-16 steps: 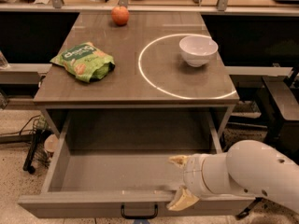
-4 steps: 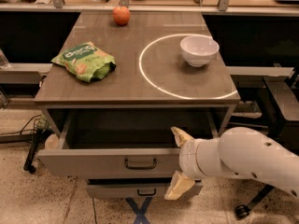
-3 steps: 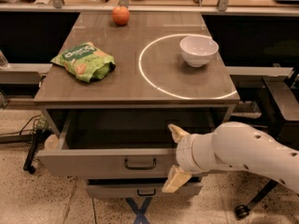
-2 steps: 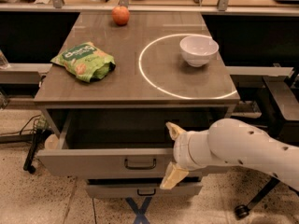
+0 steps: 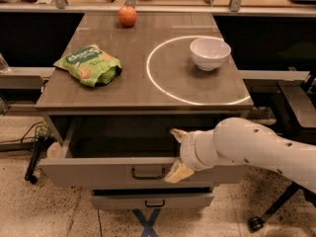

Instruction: Close top drawer

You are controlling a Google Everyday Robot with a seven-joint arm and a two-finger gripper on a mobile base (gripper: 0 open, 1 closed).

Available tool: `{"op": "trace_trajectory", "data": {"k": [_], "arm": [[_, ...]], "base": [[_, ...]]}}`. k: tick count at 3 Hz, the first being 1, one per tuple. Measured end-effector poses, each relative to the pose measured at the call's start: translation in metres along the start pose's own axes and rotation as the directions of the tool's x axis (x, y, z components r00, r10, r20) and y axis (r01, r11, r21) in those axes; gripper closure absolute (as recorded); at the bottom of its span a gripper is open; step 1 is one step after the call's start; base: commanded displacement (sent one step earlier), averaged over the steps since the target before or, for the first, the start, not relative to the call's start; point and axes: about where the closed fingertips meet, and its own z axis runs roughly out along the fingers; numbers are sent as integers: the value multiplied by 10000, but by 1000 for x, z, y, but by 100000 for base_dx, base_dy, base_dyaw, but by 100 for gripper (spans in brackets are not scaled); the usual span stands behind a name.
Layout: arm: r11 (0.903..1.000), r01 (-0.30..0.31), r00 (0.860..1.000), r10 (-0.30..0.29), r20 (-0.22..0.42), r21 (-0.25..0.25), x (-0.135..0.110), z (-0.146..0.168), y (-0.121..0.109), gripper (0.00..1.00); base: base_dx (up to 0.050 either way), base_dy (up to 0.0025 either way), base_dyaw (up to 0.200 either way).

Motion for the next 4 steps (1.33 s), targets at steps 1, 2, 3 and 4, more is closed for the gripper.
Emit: {"op": "trace_trajectory", "data": {"k": [1, 2, 3, 4], "arm": [[10000, 43, 10000, -43, 13, 58, -2, 2, -6, 44], [9998, 62, 10000, -63, 35, 191, -3, 0, -12, 42], [9995, 84, 9999, -86, 61, 306, -5, -2, -16, 23], [9992, 85, 9999, -89, 111, 394, -8, -3, -19, 20]], "base": [[0, 0, 0], [0, 0, 0], [0, 0, 0], [0, 0, 0]]}}
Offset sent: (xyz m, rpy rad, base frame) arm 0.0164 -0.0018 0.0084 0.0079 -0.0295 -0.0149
